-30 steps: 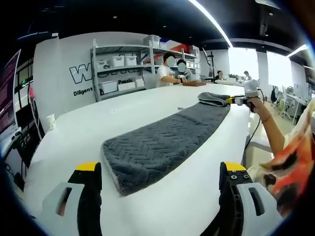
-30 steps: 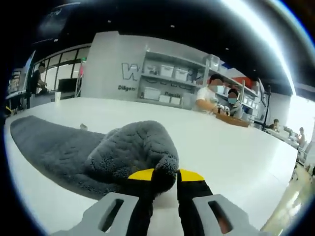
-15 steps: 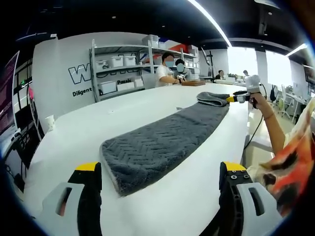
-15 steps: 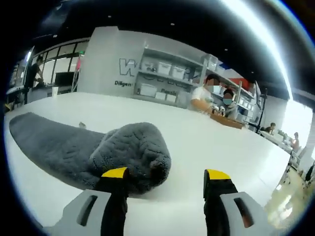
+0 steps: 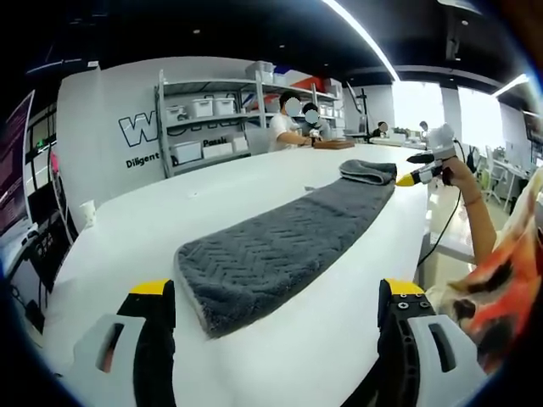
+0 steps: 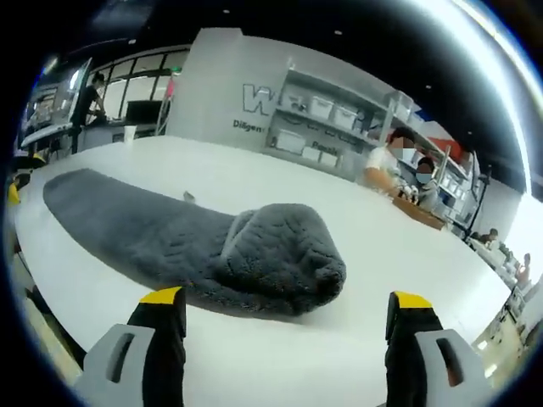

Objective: Open the folded towel by lifting each exposed corner and separating the folded layers until the towel lies flat within the target outline without major curled edges

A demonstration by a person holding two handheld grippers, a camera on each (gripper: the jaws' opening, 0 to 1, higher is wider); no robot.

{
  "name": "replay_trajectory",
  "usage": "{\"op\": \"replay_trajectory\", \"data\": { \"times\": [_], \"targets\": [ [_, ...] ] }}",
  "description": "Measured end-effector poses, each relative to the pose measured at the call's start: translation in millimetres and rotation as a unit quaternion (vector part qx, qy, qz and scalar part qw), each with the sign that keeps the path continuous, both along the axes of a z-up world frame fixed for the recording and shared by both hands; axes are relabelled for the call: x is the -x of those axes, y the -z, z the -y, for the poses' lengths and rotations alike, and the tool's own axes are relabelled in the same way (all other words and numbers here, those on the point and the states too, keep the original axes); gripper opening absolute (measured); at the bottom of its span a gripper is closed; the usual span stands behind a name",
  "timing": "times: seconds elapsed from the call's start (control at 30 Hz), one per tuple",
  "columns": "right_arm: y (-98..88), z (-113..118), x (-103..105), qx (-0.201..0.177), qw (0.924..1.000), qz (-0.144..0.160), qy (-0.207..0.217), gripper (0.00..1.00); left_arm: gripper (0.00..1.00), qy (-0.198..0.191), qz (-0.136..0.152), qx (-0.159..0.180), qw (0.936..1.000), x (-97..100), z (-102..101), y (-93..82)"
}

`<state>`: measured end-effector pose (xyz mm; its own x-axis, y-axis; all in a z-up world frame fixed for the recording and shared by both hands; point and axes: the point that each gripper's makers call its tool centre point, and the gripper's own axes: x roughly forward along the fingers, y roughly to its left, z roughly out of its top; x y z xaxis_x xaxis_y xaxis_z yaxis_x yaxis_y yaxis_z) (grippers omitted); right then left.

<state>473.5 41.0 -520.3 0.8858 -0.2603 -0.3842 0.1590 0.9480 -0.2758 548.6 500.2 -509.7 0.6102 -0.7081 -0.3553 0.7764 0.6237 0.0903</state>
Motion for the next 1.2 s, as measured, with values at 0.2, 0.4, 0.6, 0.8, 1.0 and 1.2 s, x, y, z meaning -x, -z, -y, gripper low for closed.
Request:
{"op": "replay_trajectory", "data": {
  "times": [0.2,0.4,0.6,0.8,1.0,1.2],
  "targets": [
    [4.1,-16.7,1.4,0.007,0.9994,-0.016,-0.028,0.99,0.98,0.0,0.0,-0.001,1.0,-0.1,0.0,-0.1],
    [5.6,-32.9,2.5,0.011,0.9983,-0.017,-0.056,0.99,0.98,-0.005,0.002,-0.006,1.0,-0.6,0.3,1.5],
    [3.3,-45.2,5.6,0.012,0.997,-0.013,-0.075,0.99,0.98,0.0,-0.002,-0.012,0.9999,0.4,7.5,7.0],
    [2.0,-55.8,9.8,0.004,0.9957,-0.004,-0.092,0.99,0.97,-0.015,-0.003,-0.01,0.9998,-5.7,2.4,9.9],
    [1.1,-56.7,9.2,0.002,0.9953,-0.001,-0.097,0.99,0.93,-0.044,-0.013,-0.006,0.999,-19.9,-11.1,19.8],
    [-0.2,-63.7,7.5,0.004,0.994,0.001,-0.109,0.99,0.82,-0.055,-0.025,0.004,0.9982,-27.5,-18.4,28.8]
  ]
}}
